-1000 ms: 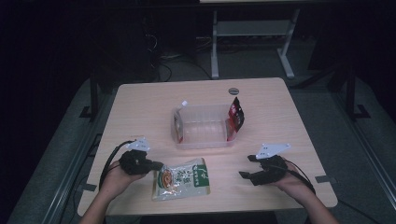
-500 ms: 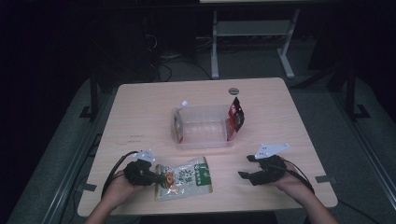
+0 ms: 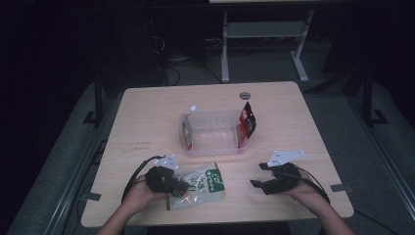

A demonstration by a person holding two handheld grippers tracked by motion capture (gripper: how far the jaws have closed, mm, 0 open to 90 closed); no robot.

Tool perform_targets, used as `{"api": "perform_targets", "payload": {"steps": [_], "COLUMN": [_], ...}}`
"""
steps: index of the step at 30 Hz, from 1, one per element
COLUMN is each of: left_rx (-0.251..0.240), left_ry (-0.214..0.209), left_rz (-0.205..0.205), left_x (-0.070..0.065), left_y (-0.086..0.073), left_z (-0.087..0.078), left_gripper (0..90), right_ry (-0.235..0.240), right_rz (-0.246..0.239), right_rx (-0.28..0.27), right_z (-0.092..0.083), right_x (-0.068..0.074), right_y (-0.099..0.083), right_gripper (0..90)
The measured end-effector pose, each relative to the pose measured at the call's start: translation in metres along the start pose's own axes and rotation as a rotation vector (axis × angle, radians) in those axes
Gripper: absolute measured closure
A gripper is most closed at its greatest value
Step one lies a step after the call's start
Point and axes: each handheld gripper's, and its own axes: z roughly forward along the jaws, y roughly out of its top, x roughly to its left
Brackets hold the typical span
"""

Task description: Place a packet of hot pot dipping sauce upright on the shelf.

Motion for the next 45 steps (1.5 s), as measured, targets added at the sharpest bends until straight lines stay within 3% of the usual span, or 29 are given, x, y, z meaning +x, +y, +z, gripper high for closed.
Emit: {"api": "perform_targets", "payload": {"steps": [3, 6, 7, 8, 10, 17, 20, 24, 26, 29, 30, 33, 34, 35, 36, 39, 45], "left_rx": [-0.026, -0.045, -0.051, -0.045, -0.031, 0.021, 0.050, 0.058, 0.054, 0.061, 0.065, 0.062, 0.067, 0.067, 0.060, 0.059, 0.033], "left_ry": [0.031, 0.063, 0.066, 0.050, 0.046, 0.032, 0.035, 0.063, 0.061, 0.075, 0.080, 0.089, 0.087, 0.087, 0.077, 0.075, 0.060], "left_rz": [0.010, 0.028, 0.026, 0.028, 0.028, 0.049, 0.082, 0.112, 0.121, 0.131, 0.130, 0.104, 0.097, 0.097, 0.067, 0.065, 0.039], "left_x": [0.005, 0.012, 0.015, 0.020, 0.023, 0.025, 0.021, 0.018, 0.018, 0.017, 0.017, 0.017, 0.019, 0.019, 0.021, 0.021, 0.021], "left_y": [0.002, 0.003, 0.003, 0.001, -0.002, -0.008, -0.009, -0.009, -0.009, -0.009, -0.009, -0.009, -0.008, -0.008, -0.009, -0.009, -0.010], "left_z": [-0.008, -0.012, -0.013, -0.012, -0.009, 0.006, 0.011, 0.012, 0.011, 0.010, 0.009, 0.008, 0.007, 0.007, 0.007, 0.007, 0.004], "left_gripper": [80.0, 62.9, 62.9, 53.2, 45.3, 26.6, 24.7, 28.2, 39.2, 45.7, 51.8, 62.1, 65.4, 68.7, 72.3, 83.1, 88.7], "right_ry": [-0.001, 0.001, 0.001, 0.004, 0.006, 0.007, 0.010, 0.014, 0.016, 0.016, 0.020, 0.034, 0.044, 0.044, 0.034, 0.032, 0.067], "right_rz": [0.005, 0.002, -0.004, 0.001, 0.003, -0.003, -0.003, -0.004, -0.011, -0.010, -0.009, 0.011, 0.039, 0.039, 0.033, 0.039, 0.074], "right_rx": [0.000, 0.001, 0.000, 0.003, 0.005, 0.007, 0.006, 0.006, 0.005, 0.003, -0.004, -0.025, -0.036, -0.036, -0.025, -0.011, -0.037], "right_z": [0.000, 0.000, 0.000, 0.000, 0.001, 0.001, 0.001, 0.001, 0.002, 0.002, 0.002, 0.003, 0.003, 0.003, 0.004, 0.004, 0.002], "right_x": [0.000, 0.001, 0.000, 0.001, 0.001, 0.001, 0.001, 0.002, 0.001, 0.002, 0.002, 0.001, 0.000, 0.000, -0.001, -0.002, -0.003], "right_y": [-0.001, 0.000, -0.001, 0.000, 0.000, 0.000, 0.000, -0.001, -0.001, -0.001, -0.001, -0.001, 0.000, 0.000, 0.000, 0.001, 0.004], "right_gripper": [29.2, 29.2, 29.2, 29.2, 29.2, 29.1, 28.9, 28.5, 28.1, 27.7, 25.9, 21.2, 18.7, 18.7, 19.1, 19.0, 14.3]}}
